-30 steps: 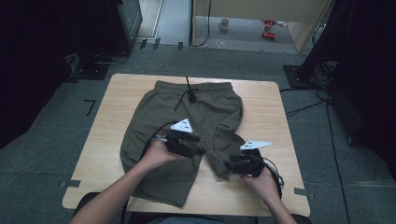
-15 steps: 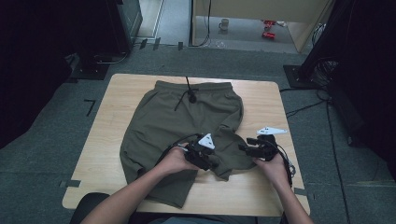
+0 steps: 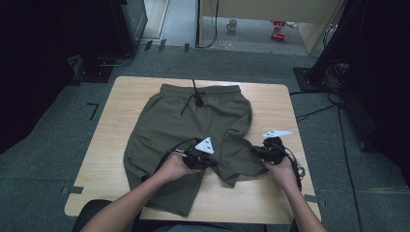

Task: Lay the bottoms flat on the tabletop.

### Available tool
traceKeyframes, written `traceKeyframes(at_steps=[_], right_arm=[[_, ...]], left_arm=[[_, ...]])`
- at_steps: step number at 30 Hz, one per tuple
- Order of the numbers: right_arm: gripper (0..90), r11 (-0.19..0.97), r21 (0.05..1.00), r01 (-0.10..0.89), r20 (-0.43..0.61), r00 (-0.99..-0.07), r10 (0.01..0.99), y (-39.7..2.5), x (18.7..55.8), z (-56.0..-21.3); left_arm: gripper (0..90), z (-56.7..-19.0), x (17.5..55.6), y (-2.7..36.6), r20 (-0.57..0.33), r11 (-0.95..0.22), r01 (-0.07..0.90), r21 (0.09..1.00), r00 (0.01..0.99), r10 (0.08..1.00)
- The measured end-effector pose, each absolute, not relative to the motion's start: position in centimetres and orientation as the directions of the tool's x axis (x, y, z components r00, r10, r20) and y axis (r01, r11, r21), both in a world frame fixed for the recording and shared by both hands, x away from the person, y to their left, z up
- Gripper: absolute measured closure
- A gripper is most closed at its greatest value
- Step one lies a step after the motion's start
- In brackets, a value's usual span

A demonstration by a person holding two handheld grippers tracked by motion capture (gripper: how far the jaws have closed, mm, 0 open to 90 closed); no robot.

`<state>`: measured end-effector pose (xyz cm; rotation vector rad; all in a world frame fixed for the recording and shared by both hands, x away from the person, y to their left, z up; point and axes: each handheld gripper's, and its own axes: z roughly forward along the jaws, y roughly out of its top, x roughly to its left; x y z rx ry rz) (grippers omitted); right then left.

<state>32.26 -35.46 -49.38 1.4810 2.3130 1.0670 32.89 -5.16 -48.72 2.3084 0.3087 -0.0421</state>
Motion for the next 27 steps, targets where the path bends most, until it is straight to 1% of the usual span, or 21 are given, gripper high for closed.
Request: traceKeyframes(at_steps=[1,2,3,4,6,9,10,12,15,17,18,21,25,27], right_arm=[[90.0,0.222,0.676,0.702,0.213,-0.476,0.853,-35.8,32.1,-48.7],[90.0,0.212,0.697,0.685,0.209,-0.477,0.854,-36.1,32.1,-48.0],[90.0,0.212,0.697,0.685,0.209,-0.477,0.854,-36.1,32.1,-48.0],[90.0,0.209,0.721,0.661,0.188,-0.476,0.859,-36.6,32.0,-46.6],[90.0,0.205,0.738,0.643,0.172,-0.474,0.864,-37.1,31.9,-45.4],[90.0,0.208,0.752,0.625,0.15,-0.47,0.87,-37.6,31.9,-44.2],[90.0,0.204,0.756,0.622,0.151,-0.469,0.87,-37.8,31.9,-43.9],[90.0,0.19,0.765,0.616,0.161,-0.468,0.869,-38.4,31.9,-43.3],[90.0,0.178,0.758,0.627,0.161,-0.446,0.881,-39.2,31.7,-43.1],[90.0,0.188,0.734,0.652,0.15,-0.426,0.892,-39.8,31.7,-43.6],[90.0,0.188,0.734,0.652,0.15,-0.426,0.892,-39.8,31.7,-43.6],[90.0,0.191,0.705,0.684,0.117,-0.377,0.919,-40.9,32.0,-44.7],[90.0,0.185,0.671,0.718,0.102,-0.337,0.936,-42.0,32.2,-45.7],[89.9,0.19,0.652,0.734,0.091,-0.324,0.942,-42.3,32.3,-46.2]], left_arm=[[90.0,-47.6,33.2,-4.3,-0.13,-0.624,0.242,0.743,0.967,0.219],[90.0,-47.0,33.5,-3.9,-0.135,-0.607,0.249,0.754,0.964,0.228],[90.0,-47.0,33.5,-3.9,-0.135,-0.607,0.249,0.754,0.964,0.228],[90.0,-46.0,34.0,-3.1,-0.151,-0.571,0.264,0.777,0.959,0.239],[90.0,-45.0,34.5,-2.2,-0.18,-0.522,0.287,0.803,0.952,0.246],[90.0,-44.1,35.1,-1.4,-0.198,-0.488,0.303,0.819,0.946,0.256],[90.0,-43.6,35.6,-0.8,-0.249,-0.45,0.339,0.827,0.936,0.248],[90.0,-43.4,35.9,-0.6,-0.266,-0.438,0.352,0.827,0.932,0.246],[90.0,-43.9,35.9,-0.7,-0.27,-0.467,0.358,0.809,0.931,0.246],[90.0,-44.5,35.8,-0.9,-0.238,-0.492,0.348,0.798,0.932,0.272],[90.0,-44.5,35.8,-0.9,-0.238,-0.492,0.348,0.798,0.932,0.272],[90.0,-46.2,36.1,-1.1,-0.225,-0.537,0.361,0.763,0.926,0.303],[90.0,-47.7,35.9,-1.1,-0.23,-0.581,0.374,0.723,0.923,0.308],[90.0,-48.1,35.9,-1.2,-0.235,-0.584,0.384,0.715,0.919,0.317]])
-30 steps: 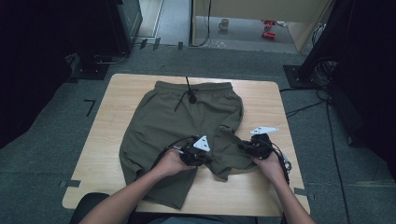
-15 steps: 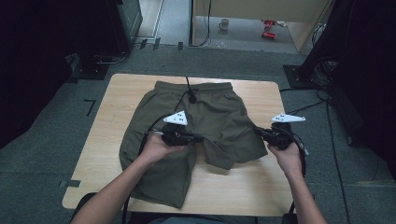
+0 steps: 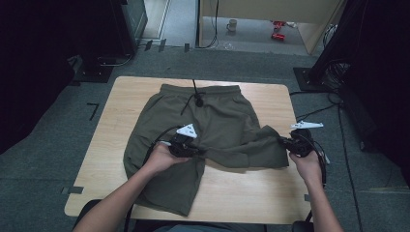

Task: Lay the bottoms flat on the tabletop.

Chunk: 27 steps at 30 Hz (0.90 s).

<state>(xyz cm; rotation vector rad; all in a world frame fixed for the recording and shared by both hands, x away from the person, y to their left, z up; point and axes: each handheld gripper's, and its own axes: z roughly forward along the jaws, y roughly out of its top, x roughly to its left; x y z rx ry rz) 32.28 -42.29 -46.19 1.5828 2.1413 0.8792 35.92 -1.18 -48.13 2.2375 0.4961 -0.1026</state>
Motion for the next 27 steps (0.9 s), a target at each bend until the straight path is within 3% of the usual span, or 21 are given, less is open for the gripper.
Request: traceKeyframes(at_steps=[3,4,5,6,12,16,20,27], right_arm=[[88.6,0.188,0.64,0.745,0.069,-0.299,0.952,-42.2,32.4,-46.7],[83.5,0.187,0.648,0.738,0.061,-0.295,0.953,-42.0,32.4,-46.7],[74.4,0.187,0.666,0.722,0.059,-0.301,0.952,-41.9,32.3,-46.6],[71.6,0.18,0.687,0.705,0.066,-0.306,0.95,-41.8,32.1,-46.3],[62.7,0.132,0.768,0.627,0.123,-0.346,0.93,-40.8,30.1,-43.9],[62.8,0.126,0.779,0.614,0.173,-0.403,0.899,-39.3,28.6,-43.8],[61.2,0.129,0.748,0.651,0.229,-0.436,0.87,-37.6,28.2,-46.1],[58.7,0.206,0.686,0.698,0.208,-0.459,0.864,-35.7,29.3,-50.0]], left_arm=[[89.5,-48.2,35.9,-1.6,-0.214,-0.583,0.382,0.717,0.917,0.337],[88.0,-48.1,35.9,-1.7,-0.218,-0.578,0.381,0.721,0.917,0.333],[83.8,-47.9,35.8,-1.7,-0.221,-0.57,0.381,0.728,0.917,0.331],[77.8,-47.6,35.7,-1.7,-0.208,-0.568,0.369,0.736,0.921,0.329],[61.2,-45.8,35.9,-0.7,-0.235,-0.496,0.378,0.782,0.915,0.328],[60.8,-45.2,36.7,-0.3,-0.232,-0.458,0.387,0.801,0.904,0.359],[62.0,-47.3,38.2,0.3,-0.266,-0.46,0.469,0.754,0.858,0.44],[62.1,-50.6,38.8,0.4,-0.258,-0.482,0.53,0.698,0.814,0.521]])
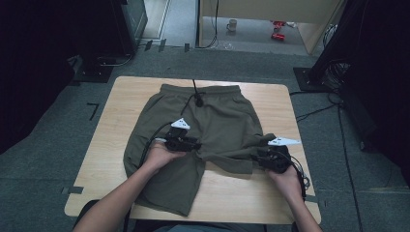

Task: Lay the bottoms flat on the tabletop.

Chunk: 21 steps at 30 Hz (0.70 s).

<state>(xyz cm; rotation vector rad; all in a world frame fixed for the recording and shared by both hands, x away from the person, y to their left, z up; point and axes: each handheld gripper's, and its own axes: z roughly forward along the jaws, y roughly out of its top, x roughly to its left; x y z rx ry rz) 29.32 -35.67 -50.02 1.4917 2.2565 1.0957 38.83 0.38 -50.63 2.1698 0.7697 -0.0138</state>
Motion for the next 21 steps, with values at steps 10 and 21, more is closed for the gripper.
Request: traceKeyframes(at_steps=[10,21], right_arm=[[64.0,0.271,0.697,0.664,0.1,-0.464,0.88,-34.4,31.4,-51.2],[60.1,0.236,0.677,0.697,0.141,-0.438,0.888,-34.4,33.1,-50.2]], left_arm=[[70.2,-51.2,40.3,0.4,-0.197,-0.468,0.519,0.715,0.792,0.578],[60.6,-51.0,42.0,0.4,-0.205,-0.456,0.54,0.707,0.775,0.598]])
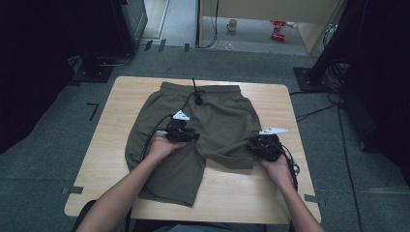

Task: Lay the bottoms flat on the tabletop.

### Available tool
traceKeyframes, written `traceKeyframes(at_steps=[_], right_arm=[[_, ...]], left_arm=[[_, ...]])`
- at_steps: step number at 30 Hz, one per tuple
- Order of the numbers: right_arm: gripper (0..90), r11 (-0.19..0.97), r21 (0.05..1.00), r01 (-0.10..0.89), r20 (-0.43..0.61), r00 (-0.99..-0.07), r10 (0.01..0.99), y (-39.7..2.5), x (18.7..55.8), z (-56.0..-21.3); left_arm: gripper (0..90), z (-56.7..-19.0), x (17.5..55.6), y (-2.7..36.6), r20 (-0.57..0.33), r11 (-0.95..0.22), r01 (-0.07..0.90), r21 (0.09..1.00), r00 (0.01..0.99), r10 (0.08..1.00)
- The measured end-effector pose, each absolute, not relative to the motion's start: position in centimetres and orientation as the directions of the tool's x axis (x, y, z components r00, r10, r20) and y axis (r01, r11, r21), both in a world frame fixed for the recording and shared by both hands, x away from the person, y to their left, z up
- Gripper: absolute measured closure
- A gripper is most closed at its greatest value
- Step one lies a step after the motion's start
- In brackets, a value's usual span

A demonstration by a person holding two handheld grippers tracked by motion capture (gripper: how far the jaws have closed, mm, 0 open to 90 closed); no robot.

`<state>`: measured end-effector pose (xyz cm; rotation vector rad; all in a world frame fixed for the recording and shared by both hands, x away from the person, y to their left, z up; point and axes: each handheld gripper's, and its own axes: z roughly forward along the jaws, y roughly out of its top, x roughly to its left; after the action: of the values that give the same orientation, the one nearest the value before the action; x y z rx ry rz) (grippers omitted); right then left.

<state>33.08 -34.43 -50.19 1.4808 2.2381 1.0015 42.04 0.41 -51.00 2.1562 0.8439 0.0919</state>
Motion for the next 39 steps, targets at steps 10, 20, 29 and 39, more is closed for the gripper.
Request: traceKeyframes(at_steps=[10,20,29,39], right_arm=[[55.9,0.189,0.766,0.614,0.156,-0.463,0.872,-35.4,28.3,-46.9],[48.3,0.183,0.77,0.611,0.227,-0.53,0.817,-34.8,24.8,-46.9],[65.6,0.294,0.703,0.647,0.218,-0.59,0.778,-32.3,24.9,-49.3],[87.1,0.322,0.733,0.599,0.204,-0.645,0.737,-29.6,21.1,-47.3]], left_arm=[[54.1,-48.6,39.8,1.9,-0.207,-0.447,0.488,0.75,0.815,0.542],[49.0,-48.0,38.1,3.7,-0.189,-0.435,0.458,0.775,0.826,0.531],[48.4,-48.1,37.3,4.7,-0.176,-0.416,0.443,0.794,0.823,0.54],[48.6,-48.1,37.3,5.2,-0.165,-0.41,0.438,0.8,0.818,0.551]])
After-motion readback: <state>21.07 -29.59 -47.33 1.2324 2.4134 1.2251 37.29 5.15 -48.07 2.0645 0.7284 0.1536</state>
